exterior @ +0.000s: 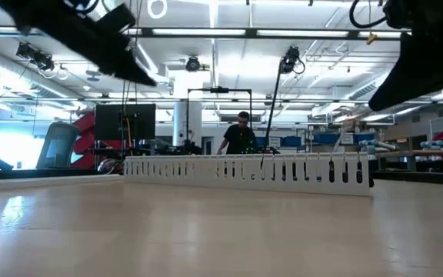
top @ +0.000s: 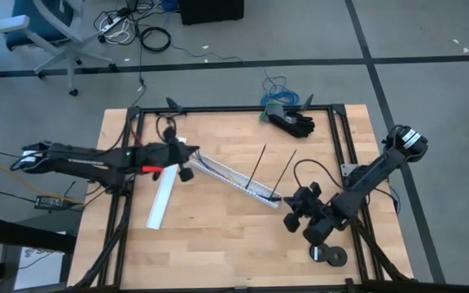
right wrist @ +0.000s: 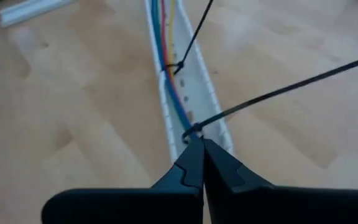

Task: Ziptie cables
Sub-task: Close the white cable duct lid

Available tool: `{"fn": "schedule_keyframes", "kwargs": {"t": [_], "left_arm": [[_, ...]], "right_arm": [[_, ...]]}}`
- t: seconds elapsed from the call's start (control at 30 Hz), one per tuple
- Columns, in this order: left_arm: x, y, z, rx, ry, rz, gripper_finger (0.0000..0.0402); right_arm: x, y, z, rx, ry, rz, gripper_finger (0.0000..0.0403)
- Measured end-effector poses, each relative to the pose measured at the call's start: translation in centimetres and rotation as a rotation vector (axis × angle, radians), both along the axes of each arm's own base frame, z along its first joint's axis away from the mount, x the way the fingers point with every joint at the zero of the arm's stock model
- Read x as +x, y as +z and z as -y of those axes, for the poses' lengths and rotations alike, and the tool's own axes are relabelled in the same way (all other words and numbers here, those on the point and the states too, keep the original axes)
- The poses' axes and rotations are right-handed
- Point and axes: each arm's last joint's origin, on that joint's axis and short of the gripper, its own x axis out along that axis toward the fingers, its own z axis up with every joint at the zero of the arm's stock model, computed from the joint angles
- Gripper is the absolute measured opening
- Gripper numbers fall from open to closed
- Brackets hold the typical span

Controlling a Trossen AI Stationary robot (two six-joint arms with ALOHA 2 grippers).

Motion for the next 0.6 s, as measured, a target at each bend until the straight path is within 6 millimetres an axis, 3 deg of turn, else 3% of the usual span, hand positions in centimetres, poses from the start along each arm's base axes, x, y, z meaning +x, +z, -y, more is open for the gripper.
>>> {"fn": "schedule_keyframes", "kwargs": {"t": [0.17,0.33,0.47,0.6], "left_arm": [[-2.0,-2.3,1.8,-0.111,0.090,-0.022,0.0002],[-2.9,-3.1,4.1,-0.103,0.146,-0.031,0.0001],[-3.9,-3.1,5.9,-0.101,0.156,-0.011,0.0001],[-4.6,-3.6,7.6,-0.144,0.106,-0.012,0.0001]], "right_arm": [[-1.0,-0.1,-1.5,0.049,0.021,0.045,0.0000],[-2.0,-0.1,-3.7,0.099,0.034,0.111,0.0000],[-1.5,-0.3,-6.2,0.090,0.022,0.121,0.0000],[-0.3,-1.1,-8.4,0.090,-0.047,-0.002,0.0000]]}}
